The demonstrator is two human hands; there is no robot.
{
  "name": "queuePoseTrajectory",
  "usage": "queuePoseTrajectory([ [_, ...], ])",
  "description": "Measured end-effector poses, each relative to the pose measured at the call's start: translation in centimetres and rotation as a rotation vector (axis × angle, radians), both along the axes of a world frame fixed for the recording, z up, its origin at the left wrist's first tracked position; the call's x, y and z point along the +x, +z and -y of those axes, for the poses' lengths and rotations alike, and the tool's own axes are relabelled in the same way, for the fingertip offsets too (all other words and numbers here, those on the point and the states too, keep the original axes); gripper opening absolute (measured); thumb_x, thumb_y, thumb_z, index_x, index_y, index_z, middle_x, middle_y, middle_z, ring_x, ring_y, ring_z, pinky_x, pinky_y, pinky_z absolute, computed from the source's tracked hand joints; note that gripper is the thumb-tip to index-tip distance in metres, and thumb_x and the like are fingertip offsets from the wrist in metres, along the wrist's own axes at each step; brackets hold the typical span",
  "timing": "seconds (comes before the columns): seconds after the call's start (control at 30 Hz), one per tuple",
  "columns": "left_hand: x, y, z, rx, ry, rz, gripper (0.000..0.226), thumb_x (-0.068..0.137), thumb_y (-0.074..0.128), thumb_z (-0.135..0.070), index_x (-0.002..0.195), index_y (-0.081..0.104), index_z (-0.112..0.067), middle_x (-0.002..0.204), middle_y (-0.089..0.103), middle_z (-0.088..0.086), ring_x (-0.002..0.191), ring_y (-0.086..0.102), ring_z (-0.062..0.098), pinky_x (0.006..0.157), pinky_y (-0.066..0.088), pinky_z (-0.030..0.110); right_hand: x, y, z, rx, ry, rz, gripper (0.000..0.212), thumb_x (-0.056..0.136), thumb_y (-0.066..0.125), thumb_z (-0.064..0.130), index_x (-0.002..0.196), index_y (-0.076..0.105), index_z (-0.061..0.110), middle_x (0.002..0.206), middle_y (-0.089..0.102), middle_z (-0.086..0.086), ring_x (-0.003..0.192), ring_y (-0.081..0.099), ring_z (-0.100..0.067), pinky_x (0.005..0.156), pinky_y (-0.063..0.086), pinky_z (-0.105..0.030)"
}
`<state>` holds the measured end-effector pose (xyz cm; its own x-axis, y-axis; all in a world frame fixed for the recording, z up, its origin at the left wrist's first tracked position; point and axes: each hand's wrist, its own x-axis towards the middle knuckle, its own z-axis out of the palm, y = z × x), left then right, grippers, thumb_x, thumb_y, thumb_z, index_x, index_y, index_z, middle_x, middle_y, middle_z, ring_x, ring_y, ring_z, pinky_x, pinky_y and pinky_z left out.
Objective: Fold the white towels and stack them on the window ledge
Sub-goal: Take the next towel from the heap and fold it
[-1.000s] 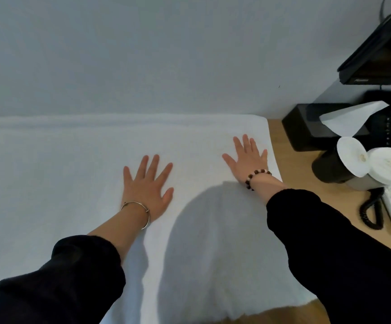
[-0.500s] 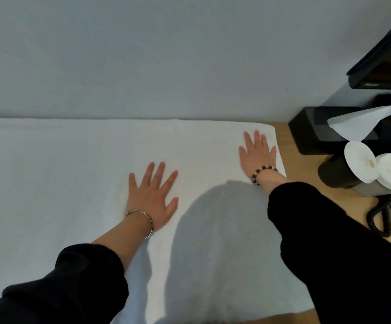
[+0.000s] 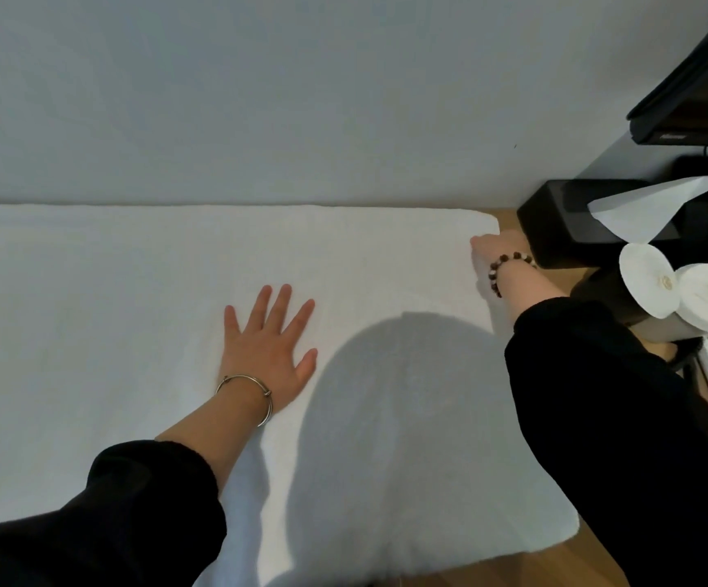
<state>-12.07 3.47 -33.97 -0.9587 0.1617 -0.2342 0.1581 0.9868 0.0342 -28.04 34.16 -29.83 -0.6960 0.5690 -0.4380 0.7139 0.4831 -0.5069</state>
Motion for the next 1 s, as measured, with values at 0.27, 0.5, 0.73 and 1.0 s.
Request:
queuePoseTrajectory([
  [0.27, 0.1, 0.1, -0.1, 0.006, 0.005, 0.0, 0.065, 0.093, 0.017, -0.055, 0.149, -0.008, -0.037, 0.158, -0.016, -0.002, 0.145, -0.017, 0.022, 0.113, -0.001, 0.058, 1.2, 1.7, -0.9, -0.075, 0.182, 0.074, 0.058, 0.094, 0.032, 0.054, 0.126, 0.052, 0.009, 0.126, 0.051, -0.008, 0.118, 0.048, -0.028, 0.104, 0.037, -0.04],
  [0.5, 0.0, 0.2, -0.2, -0.034, 0.015, 0.016, 0.075, 0.075, -0.011, -0.058, 0.147, -0.015, -0.038, 0.158, -0.019, -0.003, 0.145, -0.019, 0.022, 0.113, -0.001, 0.057, 1.1, -0.3, -1.1, 0.284, 0.104, -0.237, 0.053, 0.102, 0.027, 0.043, 0.06, 0.038, 0.012, 0.06, 0.04, -0.002, 0.059, 0.043, -0.017, 0.057, 0.038, -0.026],
  [0.73, 0.0, 0.0, -0.1, -0.023, 0.012, 0.011, 0.077, 0.073, -0.014, -0.058, 0.147, -0.016, -0.038, 0.158, -0.018, -0.005, 0.145, -0.018, 0.02, 0.113, -0.002, 0.056, 0.2, -1.7, -1.4, 0.579, 0.309, -0.015, 0.039, 0.104, 0.031, 0.028, 0.126, 0.051, 0.003, 0.104, 0.057, -0.017, 0.098, 0.055, -0.027, 0.077, 0.044, -0.036],
  [1.0, 0.0, -0.4, -0.1, -0.008, 0.015, -0.011, 0.076, 0.075, -0.008, -0.058, 0.149, -0.01, -0.038, 0.159, -0.014, -0.004, 0.146, -0.015, 0.021, 0.112, -0.001, 0.056, 1.5, -1.5, 2.4, 0.847, 0.399, -0.23, 0.043, 0.101, 0.035, 0.028, 0.134, 0.043, 0.003, 0.138, 0.043, -0.018, 0.126, 0.04, -0.032, 0.103, 0.035, -0.043],
])
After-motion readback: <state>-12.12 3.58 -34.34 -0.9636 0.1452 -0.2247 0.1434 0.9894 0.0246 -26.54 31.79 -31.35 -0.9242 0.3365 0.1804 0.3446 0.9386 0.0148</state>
